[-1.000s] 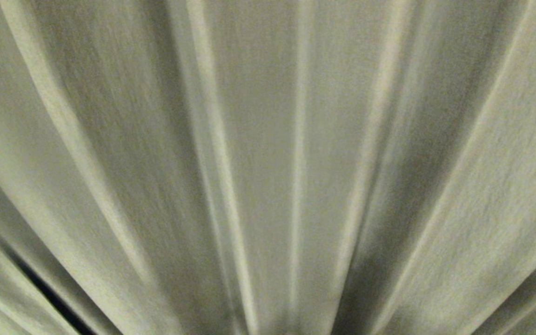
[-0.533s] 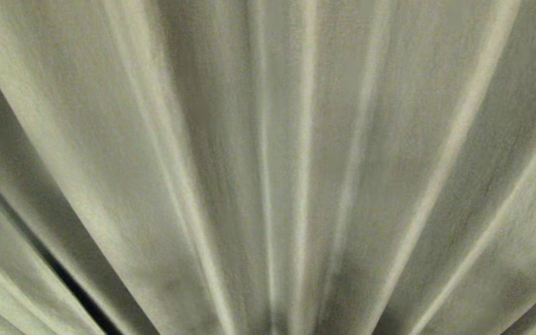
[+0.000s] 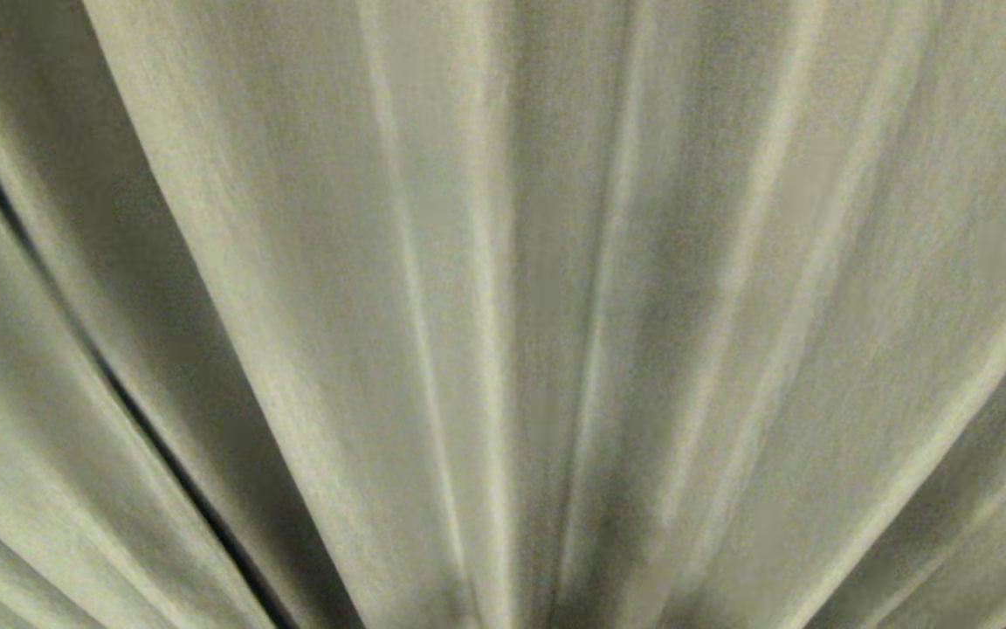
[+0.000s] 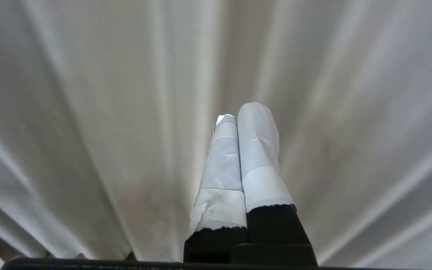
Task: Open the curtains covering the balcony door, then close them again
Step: Close the outer curtains on both sides
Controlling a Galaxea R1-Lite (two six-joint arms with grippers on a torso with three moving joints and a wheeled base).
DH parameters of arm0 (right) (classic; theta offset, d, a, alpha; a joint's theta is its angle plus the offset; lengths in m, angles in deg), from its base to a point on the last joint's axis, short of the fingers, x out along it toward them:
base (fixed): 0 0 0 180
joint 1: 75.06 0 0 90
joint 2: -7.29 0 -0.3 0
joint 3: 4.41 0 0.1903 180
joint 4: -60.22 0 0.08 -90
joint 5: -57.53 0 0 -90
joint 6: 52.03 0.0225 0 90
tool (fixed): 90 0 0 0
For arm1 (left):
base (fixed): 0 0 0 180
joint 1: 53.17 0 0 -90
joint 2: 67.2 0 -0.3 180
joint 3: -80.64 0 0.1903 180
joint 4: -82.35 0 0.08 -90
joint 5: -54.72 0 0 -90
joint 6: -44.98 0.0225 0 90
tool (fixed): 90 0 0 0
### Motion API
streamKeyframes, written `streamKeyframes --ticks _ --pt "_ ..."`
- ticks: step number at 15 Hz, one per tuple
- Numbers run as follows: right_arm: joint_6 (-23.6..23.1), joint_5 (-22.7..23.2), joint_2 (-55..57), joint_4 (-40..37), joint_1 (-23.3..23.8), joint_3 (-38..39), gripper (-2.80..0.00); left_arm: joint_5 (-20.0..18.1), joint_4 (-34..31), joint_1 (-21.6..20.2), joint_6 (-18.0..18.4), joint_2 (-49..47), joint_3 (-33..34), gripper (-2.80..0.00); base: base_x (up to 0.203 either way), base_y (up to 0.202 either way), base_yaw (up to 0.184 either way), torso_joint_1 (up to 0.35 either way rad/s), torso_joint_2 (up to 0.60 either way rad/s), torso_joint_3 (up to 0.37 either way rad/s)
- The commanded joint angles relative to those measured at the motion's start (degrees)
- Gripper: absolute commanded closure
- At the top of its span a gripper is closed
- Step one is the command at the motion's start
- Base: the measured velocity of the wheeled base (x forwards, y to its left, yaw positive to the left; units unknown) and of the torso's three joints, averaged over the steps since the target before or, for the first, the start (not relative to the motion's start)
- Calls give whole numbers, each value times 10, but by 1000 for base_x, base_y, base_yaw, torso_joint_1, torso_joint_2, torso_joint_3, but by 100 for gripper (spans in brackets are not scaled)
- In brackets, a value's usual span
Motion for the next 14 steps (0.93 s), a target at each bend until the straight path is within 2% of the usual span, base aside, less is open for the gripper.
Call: streamKeyframes --ticks 1,14 --pt "0 0 1 0 0 0 0 0 1 0 0 -1 0 0 0 193 0 4 7 2" --pt "0 0 1 0 0 0 0 0 1 0 -4 0 0 0 0 191 1 3 2 1"
